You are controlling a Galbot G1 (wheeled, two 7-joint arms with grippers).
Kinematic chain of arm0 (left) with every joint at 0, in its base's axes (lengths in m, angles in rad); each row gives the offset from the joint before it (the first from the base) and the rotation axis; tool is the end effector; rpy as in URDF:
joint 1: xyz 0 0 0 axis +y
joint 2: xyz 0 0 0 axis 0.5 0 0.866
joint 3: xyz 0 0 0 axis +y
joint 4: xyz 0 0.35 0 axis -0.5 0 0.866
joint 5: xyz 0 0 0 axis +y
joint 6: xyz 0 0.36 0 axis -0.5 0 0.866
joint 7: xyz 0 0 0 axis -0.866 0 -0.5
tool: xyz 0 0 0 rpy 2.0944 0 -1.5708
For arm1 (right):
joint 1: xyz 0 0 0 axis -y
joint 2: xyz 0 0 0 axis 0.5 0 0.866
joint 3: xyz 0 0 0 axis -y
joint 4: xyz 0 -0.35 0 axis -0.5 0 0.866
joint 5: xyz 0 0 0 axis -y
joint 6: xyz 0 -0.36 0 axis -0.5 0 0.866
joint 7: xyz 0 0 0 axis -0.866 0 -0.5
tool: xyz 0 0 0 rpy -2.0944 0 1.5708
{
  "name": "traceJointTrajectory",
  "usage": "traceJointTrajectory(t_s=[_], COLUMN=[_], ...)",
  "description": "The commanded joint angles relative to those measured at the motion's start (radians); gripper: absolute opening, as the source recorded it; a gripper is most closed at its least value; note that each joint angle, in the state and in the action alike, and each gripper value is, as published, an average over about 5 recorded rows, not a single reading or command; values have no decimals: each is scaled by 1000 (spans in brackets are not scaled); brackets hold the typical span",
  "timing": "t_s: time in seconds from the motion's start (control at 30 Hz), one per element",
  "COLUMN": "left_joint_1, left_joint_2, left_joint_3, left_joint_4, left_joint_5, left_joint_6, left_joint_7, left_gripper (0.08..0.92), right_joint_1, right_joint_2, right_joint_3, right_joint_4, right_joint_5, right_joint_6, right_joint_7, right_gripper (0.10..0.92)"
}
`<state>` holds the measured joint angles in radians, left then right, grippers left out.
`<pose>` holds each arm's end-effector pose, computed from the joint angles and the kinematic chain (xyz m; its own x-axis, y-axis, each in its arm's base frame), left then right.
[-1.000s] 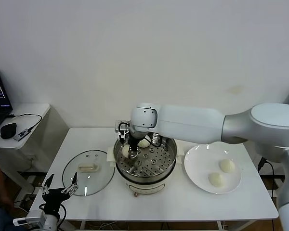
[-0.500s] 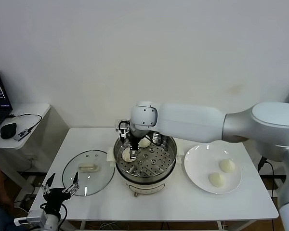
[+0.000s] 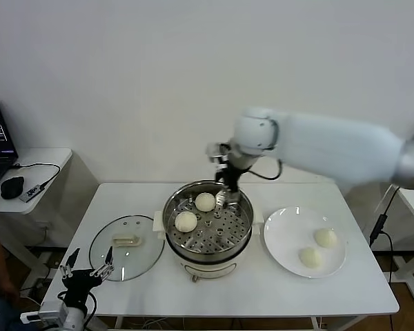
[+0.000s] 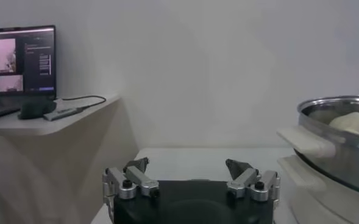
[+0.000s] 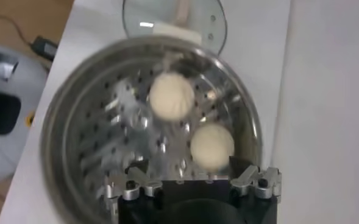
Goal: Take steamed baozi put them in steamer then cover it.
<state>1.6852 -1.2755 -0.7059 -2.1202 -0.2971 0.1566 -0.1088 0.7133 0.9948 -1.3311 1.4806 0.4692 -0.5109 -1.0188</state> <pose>0.1599 0.1004 -0.2913 -0.9712 -0.1120 0.2103 -0.0990 0.9925 0.0714 0.5180 0.0804 -0.0028 -0.1990 -0.2348 0.9515 -0.9334 -0.2506 -0.2570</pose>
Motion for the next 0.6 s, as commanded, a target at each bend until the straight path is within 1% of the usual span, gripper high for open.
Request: traceJointTrajectory(t_s=[0.03, 0.17, 0.27, 0.47, 0.6], left_joint_1=[2, 2, 5, 9, 10], left_joint_2=[-1, -2, 1, -3, -4], left_joint_3=[4, 10, 13, 16, 11], left_joint_4=[5, 14, 18, 24, 22], left_joint_5=[2, 9, 14, 21, 22], left_joint_6=[-1, 0, 0, -1, 0], left_joint_7=[0, 2, 3, 2, 2], left_gripper=[823, 823, 823, 823, 823], right_joint_1=[49, -13, -69, -238, -375], right_joint_2=[-369, -502, -566, -640, -655], right_joint_3=[-13, -12, -10, 51, 145], right_joint_4=[172, 207, 212, 208, 192], right_joint_5=[-194, -281, -347, -469, -508], right_joint_6=[144, 164, 183, 202, 216], right_joint_7=[-147, -134, -123, -100, -90], right_gripper=[823, 823, 823, 823, 823])
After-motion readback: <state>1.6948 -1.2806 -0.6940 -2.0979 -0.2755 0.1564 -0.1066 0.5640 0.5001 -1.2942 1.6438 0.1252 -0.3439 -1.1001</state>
